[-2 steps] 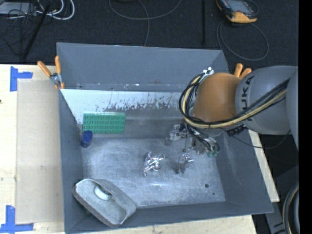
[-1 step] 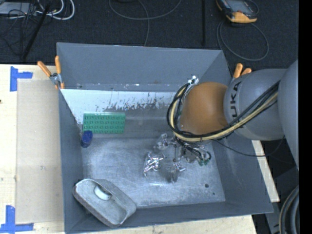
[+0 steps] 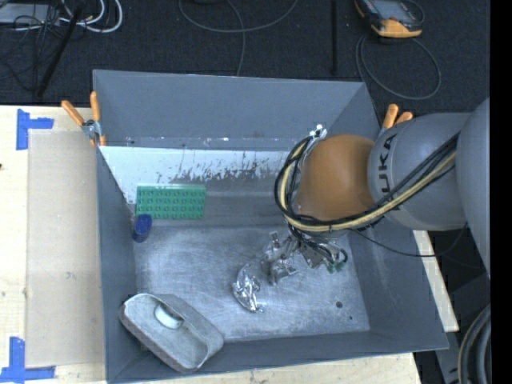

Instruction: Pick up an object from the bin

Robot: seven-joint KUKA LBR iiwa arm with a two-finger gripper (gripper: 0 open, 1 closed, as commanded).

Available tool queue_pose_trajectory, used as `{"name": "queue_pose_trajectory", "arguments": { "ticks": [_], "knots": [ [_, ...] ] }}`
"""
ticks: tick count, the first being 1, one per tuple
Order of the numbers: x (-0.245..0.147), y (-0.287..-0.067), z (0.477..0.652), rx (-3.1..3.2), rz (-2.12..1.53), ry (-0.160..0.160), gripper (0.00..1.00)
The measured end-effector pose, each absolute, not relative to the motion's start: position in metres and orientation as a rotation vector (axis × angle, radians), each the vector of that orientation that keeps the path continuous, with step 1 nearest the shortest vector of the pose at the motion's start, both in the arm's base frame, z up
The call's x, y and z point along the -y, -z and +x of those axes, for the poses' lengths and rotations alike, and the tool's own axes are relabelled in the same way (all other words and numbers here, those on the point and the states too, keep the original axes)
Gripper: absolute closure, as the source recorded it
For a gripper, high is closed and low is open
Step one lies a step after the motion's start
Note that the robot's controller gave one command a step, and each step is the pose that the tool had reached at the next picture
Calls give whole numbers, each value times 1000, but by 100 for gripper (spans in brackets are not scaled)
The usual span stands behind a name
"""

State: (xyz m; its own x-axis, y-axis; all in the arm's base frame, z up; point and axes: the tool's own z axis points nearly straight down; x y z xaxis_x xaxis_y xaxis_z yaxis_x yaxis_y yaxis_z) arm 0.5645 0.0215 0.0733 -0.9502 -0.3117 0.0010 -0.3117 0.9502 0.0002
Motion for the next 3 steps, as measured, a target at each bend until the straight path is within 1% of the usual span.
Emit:
{"name": "queue_pose_trajectory", "arguments": {
  "ticks": [1,2,3],
  "knots": [
    [-22,-72,565,3107,494,1,0],
    [-87,-72,541,3084,614,4,0],
    [-85,-73,542,3087,604,2,100]
  ]
}}
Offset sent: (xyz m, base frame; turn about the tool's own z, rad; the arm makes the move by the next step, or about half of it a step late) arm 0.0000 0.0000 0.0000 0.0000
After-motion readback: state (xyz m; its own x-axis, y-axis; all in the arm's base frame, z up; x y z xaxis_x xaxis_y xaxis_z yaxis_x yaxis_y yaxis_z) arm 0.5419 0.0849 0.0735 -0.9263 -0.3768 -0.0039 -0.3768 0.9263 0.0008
